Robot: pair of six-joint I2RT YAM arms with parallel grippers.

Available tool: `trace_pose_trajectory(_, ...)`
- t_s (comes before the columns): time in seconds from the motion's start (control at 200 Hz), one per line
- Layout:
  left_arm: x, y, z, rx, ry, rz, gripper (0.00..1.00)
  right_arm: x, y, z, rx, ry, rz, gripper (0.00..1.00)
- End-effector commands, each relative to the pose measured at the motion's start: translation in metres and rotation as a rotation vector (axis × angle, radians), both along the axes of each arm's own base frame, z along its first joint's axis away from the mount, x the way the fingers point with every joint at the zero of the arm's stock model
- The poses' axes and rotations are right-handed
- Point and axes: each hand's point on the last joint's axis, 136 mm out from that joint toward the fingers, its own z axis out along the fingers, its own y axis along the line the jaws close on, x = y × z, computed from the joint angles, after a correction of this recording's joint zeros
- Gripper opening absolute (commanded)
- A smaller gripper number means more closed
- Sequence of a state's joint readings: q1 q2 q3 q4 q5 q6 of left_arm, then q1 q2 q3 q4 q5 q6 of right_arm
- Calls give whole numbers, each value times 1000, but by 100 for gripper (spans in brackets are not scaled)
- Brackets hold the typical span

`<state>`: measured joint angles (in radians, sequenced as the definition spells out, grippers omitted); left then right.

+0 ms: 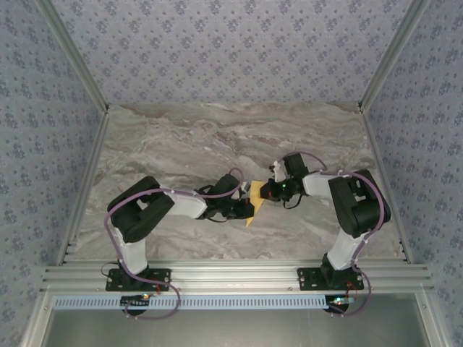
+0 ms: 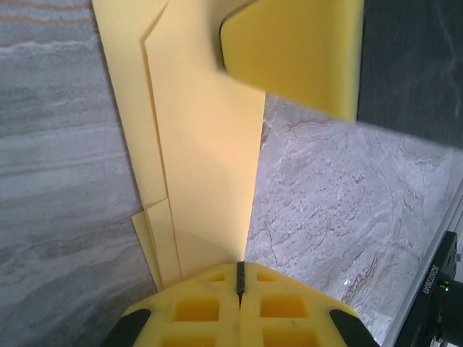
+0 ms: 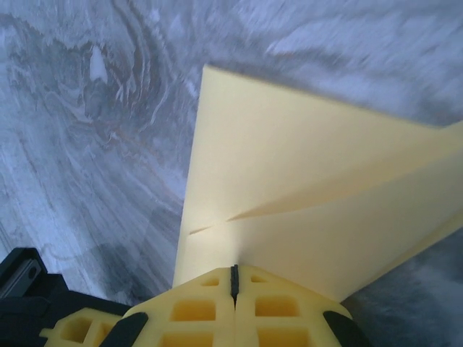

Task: Fold a paper plane with a square sheet of paper (fold left side to right side)
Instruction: Fold the wing for the fifth time at the center of the table.

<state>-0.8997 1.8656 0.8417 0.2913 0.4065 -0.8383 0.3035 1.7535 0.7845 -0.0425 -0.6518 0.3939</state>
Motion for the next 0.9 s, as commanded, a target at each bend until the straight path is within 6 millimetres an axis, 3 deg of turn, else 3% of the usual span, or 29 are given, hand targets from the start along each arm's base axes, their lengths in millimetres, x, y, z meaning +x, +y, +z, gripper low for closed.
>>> trace_pose_trajectory(0.0, -30, 43, -59, 229, 129, 10, 1, 31, -34, -14, -111, -47, -80, 1)
trace_pose_trajectory(0.38, -30, 42, -56, 221, 124, 7, 1, 75, -76, -14, -89, -43, -177, 1)
trace_pose_trajectory(0.555, -26, 35, -47, 193, 106, 5, 1, 93, -80, 18, -48, -103, -205, 1)
trace_pose_trajectory(0.74, -21, 30, -35, 162, 85, 7, 2, 69, -73, 59, -40, -182, -184, 2)
trace_pose_trajectory(0.894, -19, 27, -30, 151, 75, 6, 3, 21, -37, 54, 19, -143, -103, 2)
